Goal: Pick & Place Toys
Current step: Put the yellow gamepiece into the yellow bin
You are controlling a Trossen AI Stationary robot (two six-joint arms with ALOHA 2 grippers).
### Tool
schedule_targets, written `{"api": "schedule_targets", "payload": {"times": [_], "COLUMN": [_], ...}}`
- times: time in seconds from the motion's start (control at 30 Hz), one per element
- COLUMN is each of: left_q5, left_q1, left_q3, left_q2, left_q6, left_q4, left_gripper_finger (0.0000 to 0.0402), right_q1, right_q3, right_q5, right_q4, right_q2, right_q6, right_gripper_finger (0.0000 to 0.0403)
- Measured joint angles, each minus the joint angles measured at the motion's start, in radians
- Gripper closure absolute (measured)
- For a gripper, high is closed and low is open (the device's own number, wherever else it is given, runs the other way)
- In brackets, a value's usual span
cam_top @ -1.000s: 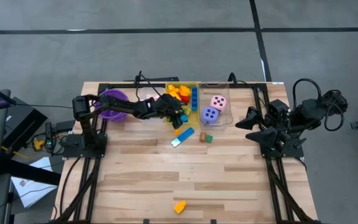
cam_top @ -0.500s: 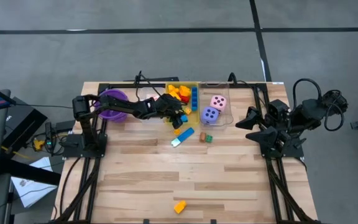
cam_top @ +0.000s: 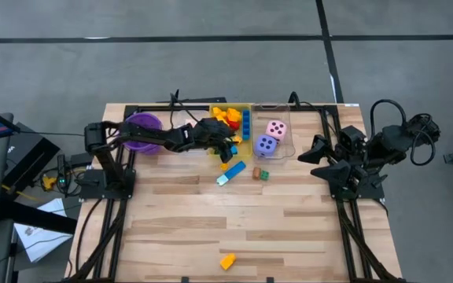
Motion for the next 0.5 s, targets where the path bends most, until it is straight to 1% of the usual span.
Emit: {"api": "schedule_targets", "payload": {"times": [0.2, 0.33, 0.4, 0.5], "left_q5": [0.0, 0.001, 0.01, 0.052], "left_q1": [-0.061, -0.118, -0.155, -0.217], "left_q3": [0.0, 0.0, 0.0, 0.0], "left_q2": [-0.071, -0.089, -0.094, -0.094], "left_q6": [-0.001, -0.051, -0.069, -0.097], "left_q4": [-0.012, -0.023, -0.035, -0.069], "left_gripper_finger": [0.0243, 0.0243, 0.024, 0.0232], "right_q1": [-0.006, -0.006, -0.006, -0.006], "right_q3": [0.0, 0.0, 0.0, 0.0], "right_q5": [0.0, 0.0, 0.0, 0.0], "right_q4": [-0.007, -0.005, -0.005, -0.005], "right_q2": [0.0, 0.0, 0.0, 0.0], "right_q6": [0.0, 0.0, 0.0, 0.0], "right_gripper_finger": [0.0137, 0.0137, 0.0137, 0.0137]}}
